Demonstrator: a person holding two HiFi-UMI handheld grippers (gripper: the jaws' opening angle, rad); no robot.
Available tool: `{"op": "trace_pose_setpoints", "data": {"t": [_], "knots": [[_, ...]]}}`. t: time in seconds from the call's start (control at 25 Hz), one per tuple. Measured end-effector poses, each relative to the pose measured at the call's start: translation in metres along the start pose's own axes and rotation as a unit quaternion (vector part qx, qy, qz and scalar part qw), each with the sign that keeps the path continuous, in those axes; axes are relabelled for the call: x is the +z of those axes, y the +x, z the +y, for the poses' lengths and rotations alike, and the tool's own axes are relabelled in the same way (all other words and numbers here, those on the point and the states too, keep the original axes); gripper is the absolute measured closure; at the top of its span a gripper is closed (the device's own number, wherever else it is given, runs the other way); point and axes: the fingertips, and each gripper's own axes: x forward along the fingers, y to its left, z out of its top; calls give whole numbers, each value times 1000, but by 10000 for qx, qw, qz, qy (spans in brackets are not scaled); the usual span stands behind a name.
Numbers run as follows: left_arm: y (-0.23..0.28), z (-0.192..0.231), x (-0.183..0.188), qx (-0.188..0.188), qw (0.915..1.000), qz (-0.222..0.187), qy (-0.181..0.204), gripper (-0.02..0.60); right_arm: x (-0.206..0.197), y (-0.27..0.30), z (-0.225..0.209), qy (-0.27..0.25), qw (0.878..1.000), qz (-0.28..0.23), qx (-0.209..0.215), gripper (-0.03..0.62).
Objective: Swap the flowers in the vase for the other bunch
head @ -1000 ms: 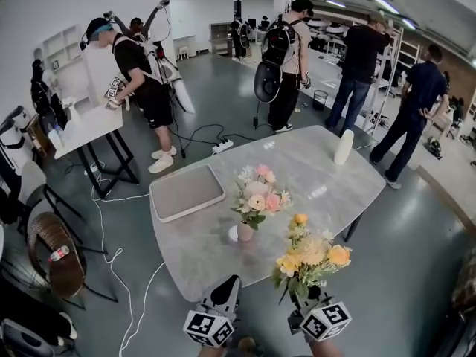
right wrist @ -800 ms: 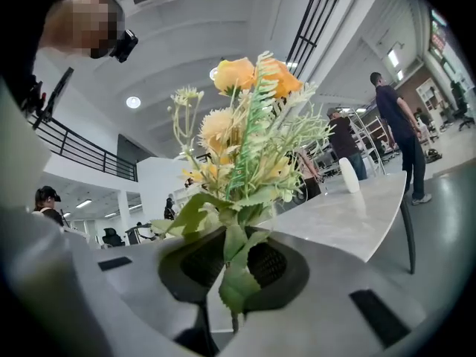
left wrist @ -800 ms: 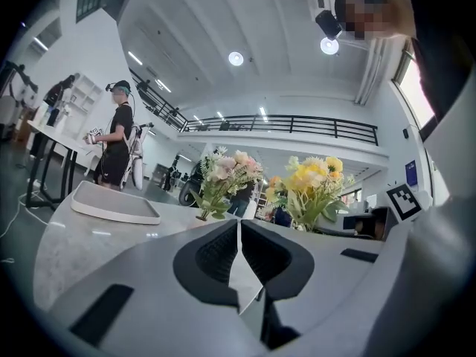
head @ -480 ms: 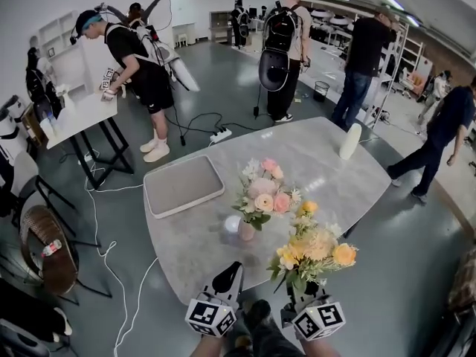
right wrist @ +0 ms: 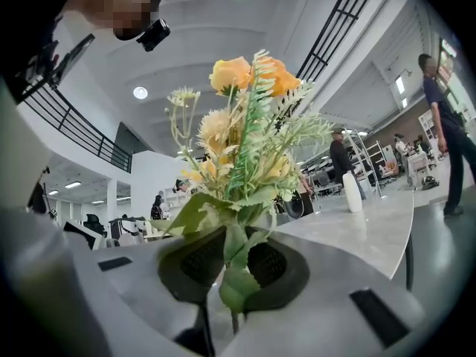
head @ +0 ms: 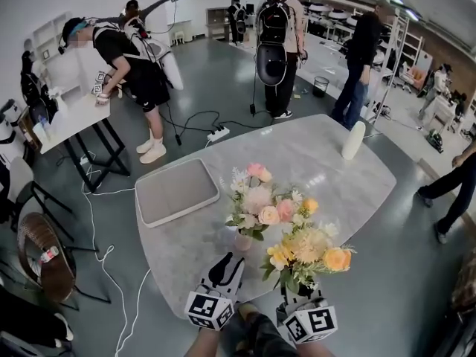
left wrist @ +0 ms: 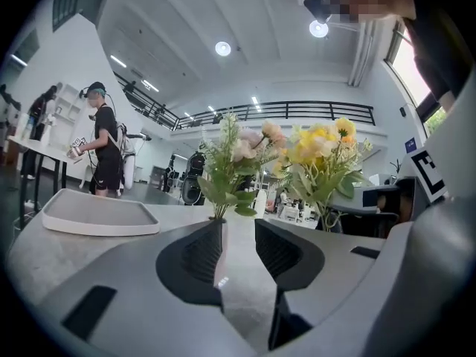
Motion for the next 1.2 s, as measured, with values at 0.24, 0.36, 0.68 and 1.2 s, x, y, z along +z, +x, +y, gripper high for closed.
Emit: {"op": "trace_pose_setpoints", "data": {"t": [0.24,0.36,0.68,1.2], "knots": [[23,9,-5,86,9997,121,189,402,-2,7,-10,-46,10000,25,-3,522],[35,11,-7,88,9995,240,204,399,-3,9,-15,-63,9999,138,-28,522],[52,20,-3,180,9978,281,570,376,-9,13,-19,-295,9992,242,-124,522],[83,16,10,-21,9955,555,766,354,-6,19,-28,-292,9990,325,-99,522]]}}
